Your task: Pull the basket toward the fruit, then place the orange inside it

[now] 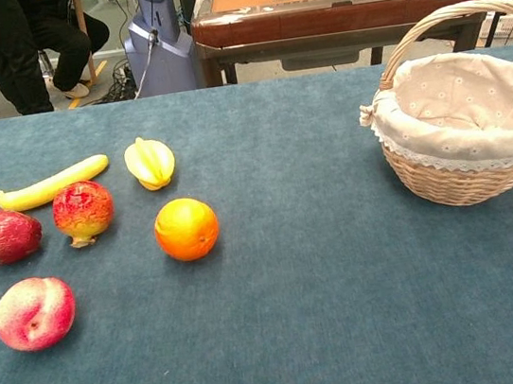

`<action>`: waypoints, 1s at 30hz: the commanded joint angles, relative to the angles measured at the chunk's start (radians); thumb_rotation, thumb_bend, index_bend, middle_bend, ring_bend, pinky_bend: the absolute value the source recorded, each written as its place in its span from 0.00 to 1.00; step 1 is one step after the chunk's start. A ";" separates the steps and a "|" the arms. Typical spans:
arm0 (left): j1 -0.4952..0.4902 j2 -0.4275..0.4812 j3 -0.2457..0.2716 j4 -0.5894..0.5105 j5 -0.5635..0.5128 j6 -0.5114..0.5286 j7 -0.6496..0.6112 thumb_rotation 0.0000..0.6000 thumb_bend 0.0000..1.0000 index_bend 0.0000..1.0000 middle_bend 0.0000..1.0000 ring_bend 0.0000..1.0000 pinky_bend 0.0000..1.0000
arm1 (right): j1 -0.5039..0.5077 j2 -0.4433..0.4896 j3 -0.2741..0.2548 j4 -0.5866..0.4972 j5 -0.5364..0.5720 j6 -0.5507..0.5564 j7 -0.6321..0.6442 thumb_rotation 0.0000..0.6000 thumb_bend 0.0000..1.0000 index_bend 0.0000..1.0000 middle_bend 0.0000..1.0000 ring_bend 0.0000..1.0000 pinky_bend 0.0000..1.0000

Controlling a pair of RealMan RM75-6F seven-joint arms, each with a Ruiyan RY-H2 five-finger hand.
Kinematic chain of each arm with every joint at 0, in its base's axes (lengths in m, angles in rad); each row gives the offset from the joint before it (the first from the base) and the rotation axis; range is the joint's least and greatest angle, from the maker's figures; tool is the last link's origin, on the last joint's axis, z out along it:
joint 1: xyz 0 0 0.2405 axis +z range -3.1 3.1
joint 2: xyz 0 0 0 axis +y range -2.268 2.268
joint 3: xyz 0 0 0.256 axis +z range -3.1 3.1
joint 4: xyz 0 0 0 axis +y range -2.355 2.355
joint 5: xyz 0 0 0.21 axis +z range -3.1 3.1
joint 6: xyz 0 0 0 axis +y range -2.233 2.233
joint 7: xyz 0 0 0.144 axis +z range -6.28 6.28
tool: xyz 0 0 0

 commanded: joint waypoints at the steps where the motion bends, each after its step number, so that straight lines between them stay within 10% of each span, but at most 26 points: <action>1: 0.002 0.001 0.001 0.001 0.000 0.002 -0.001 1.00 0.15 0.27 0.16 0.21 0.20 | 0.105 -0.023 0.048 -0.029 0.094 -0.112 -0.099 1.00 0.12 0.00 0.10 0.08 0.23; 14: 0.019 0.011 0.007 0.008 -0.007 0.012 -0.012 1.00 0.15 0.27 0.16 0.21 0.20 | 0.332 -0.242 0.090 0.123 0.360 -0.310 -0.244 1.00 0.18 0.12 0.22 0.18 0.37; 30: 0.022 0.011 0.005 0.006 0.000 0.017 -0.011 1.00 0.15 0.27 0.16 0.21 0.20 | 0.357 -0.339 0.105 0.159 0.390 -0.278 -0.125 1.00 0.40 0.50 0.62 0.65 0.74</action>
